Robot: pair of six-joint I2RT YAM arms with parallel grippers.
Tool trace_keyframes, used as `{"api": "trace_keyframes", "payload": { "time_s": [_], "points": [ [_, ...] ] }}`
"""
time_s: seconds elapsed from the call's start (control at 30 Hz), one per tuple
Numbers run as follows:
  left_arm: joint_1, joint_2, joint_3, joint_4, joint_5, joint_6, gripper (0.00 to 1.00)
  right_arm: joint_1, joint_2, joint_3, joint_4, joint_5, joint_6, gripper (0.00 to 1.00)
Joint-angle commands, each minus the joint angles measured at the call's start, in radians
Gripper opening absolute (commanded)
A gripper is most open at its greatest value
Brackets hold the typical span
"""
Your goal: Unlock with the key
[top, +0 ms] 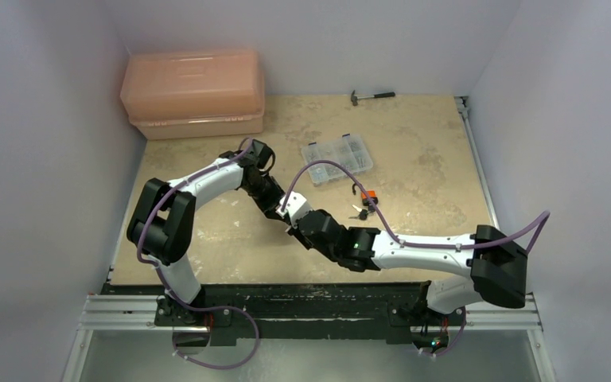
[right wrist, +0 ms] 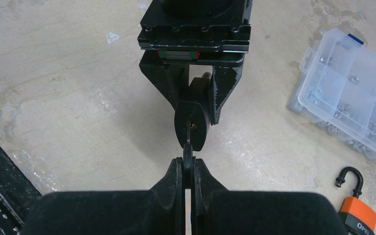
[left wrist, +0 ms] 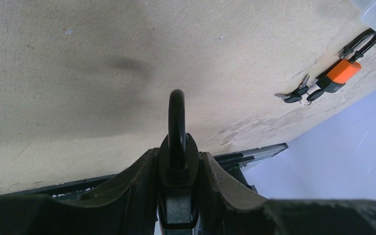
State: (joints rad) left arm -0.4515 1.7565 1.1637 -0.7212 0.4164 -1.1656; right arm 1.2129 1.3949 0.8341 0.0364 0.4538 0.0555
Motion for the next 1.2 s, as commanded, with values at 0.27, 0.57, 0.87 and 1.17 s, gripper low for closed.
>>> {"api": "trace_keyframes", "payload": {
  "time_s": [0.27,0.57,0.87,1.17],
  "points": [
    [0.009,-0.032,-0.007,0.028,0.061,0.014,0.00,0.005,0.014,0.042,0.009,0.023,-0.019,0.00],
    [0.010,-0.028,-0.001,0.031,0.073,0.015,0.00,0.005,0.046,0.064,0.010,0.021,-0.036,0.00],
    [0.011,-0.032,-0.001,0.023,0.074,0.018,0.00,0.004,0.058,0.076,0.013,0.067,-0.074,0.00],
    [0.011,-0.043,-0.006,0.021,0.060,0.002,0.00,0.004,0.067,0.091,0.000,0.091,-0.064,0.00]
  ]
}}
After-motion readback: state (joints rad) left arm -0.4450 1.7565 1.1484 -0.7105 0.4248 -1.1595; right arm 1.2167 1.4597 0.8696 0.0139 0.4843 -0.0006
